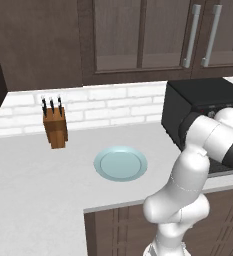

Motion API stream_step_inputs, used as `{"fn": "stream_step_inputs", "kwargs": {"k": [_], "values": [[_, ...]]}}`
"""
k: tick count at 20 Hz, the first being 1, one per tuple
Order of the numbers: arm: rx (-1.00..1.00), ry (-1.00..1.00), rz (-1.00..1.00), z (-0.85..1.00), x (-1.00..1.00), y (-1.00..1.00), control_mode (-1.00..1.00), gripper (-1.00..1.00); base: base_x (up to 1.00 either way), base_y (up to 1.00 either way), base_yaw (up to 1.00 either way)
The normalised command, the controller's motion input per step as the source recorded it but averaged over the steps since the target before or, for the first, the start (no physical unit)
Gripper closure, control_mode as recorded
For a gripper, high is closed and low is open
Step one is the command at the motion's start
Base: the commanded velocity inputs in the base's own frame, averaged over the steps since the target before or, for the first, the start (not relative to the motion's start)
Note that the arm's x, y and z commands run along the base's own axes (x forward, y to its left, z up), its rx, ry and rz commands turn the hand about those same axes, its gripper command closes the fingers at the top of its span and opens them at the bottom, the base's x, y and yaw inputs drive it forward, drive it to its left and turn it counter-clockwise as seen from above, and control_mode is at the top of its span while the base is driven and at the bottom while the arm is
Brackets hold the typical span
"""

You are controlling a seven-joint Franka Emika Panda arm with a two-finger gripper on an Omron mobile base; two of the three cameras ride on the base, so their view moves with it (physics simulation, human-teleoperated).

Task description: Pick up the kebab skewer and baguette bread, and place them inside the toaster oven. Close the toaster oven door and start by setting the timer.

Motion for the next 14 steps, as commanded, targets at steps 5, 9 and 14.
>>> {"fn": "stream_step_inputs", "kwargs": {"k": [5, 9, 14], "values": [[0.01, -0.03, -0.04, -0.45, 0.25, 0.33, -1.0, -1.0, 0.0, 0.0, 0.0], [0.0, -0.03, -0.02, -0.53, 0.26, 0.35, -1.0, -1.0, 0.0, 0.0, 0.0], [0.03, -0.06, -0.01, -0.41, 0.39, 0.4, -1.0, -1.0, 0.0, 0.0, 0.0]]}}
